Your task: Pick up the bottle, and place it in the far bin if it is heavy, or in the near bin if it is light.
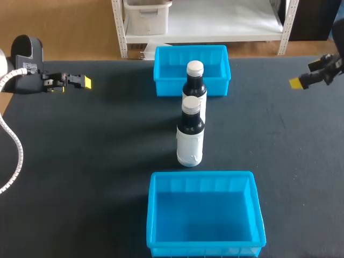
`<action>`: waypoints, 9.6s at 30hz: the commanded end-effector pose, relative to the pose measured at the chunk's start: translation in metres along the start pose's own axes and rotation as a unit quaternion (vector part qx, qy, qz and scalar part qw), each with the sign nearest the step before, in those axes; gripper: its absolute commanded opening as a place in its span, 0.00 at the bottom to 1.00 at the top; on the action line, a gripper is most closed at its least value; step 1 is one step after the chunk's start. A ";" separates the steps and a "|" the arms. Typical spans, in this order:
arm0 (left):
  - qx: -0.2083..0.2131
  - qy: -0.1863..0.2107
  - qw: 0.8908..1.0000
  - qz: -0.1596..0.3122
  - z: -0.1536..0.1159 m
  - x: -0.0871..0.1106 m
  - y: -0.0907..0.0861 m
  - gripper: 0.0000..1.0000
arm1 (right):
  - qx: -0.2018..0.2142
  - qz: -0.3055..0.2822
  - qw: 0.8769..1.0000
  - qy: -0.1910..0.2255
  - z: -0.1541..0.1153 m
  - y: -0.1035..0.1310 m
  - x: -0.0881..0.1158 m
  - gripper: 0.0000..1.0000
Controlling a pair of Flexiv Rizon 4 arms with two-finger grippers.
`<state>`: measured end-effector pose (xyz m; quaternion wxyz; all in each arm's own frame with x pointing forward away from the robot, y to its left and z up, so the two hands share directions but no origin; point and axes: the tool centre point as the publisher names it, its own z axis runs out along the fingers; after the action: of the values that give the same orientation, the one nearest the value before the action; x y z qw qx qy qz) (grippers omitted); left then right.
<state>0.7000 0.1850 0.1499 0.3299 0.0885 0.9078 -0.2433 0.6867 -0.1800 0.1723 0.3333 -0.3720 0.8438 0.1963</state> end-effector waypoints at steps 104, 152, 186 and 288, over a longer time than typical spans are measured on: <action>0.000 0.000 1.000 0.000 0.000 0.000 0.000 1.00 | -0.256 -0.172 0.951 -0.024 0.160 0.209 -0.041 1.00; 0.000 0.000 1.000 0.000 0.000 0.000 0.000 1.00 | -0.269 -0.187 0.943 -0.055 0.149 0.224 -0.059 1.00; 0.000 0.000 1.000 0.000 0.000 0.000 0.000 1.00 | -0.271 -0.183 0.943 -0.056 0.156 0.224 -0.056 0.00; 0.000 0.000 1.000 0.000 0.000 0.000 0.000 1.00 | -0.388 -0.289 0.872 -0.076 0.044 0.387 -0.018 0.00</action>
<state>0.6999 0.1850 0.1500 0.3299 0.0885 0.9078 -0.2433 0.4161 0.0996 0.1933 0.2687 -0.6823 0.5307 0.4251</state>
